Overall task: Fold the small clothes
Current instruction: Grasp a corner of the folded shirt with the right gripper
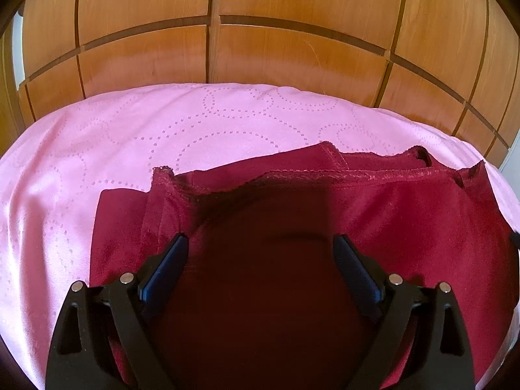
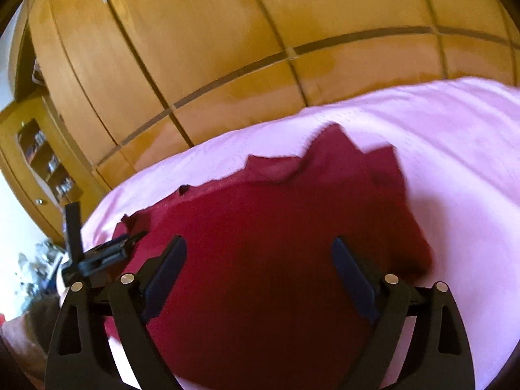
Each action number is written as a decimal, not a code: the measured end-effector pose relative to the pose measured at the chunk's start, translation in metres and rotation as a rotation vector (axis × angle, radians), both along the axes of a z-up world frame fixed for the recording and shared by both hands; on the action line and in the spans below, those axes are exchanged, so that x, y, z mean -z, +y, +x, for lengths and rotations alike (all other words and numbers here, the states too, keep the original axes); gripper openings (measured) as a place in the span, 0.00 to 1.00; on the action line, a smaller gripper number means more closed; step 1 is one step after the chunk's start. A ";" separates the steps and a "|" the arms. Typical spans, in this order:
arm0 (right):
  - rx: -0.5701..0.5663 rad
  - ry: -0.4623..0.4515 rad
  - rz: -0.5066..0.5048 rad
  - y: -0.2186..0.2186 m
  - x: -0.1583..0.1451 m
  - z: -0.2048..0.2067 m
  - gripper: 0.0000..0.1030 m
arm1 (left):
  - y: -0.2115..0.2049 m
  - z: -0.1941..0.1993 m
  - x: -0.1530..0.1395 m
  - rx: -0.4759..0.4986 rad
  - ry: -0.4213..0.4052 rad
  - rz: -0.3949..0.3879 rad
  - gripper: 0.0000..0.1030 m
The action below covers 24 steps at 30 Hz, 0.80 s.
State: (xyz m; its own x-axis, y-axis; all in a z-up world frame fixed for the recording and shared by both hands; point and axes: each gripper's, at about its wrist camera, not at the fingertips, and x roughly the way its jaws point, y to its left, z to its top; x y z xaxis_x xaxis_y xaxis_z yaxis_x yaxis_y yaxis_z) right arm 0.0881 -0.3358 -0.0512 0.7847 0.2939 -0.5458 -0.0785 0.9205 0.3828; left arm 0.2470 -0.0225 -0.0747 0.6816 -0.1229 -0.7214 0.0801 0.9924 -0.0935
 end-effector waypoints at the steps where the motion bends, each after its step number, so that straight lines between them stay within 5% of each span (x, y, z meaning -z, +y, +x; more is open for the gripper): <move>1: 0.021 0.010 0.015 -0.007 0.002 -0.008 0.87 | -0.001 -0.002 -0.003 -0.001 -0.001 0.007 0.90; 11: 0.150 0.122 0.286 -0.069 0.041 -0.040 0.87 | 0.012 -0.062 -0.018 0.026 -0.036 -0.079 0.94; 17: 0.083 0.118 0.238 -0.054 0.042 -0.022 0.87 | 0.008 -0.102 -0.022 0.070 -0.098 0.019 0.95; 24: 0.087 0.123 0.310 -0.054 0.044 0.008 0.87 | 0.012 -0.121 -0.020 0.071 -0.097 0.043 0.96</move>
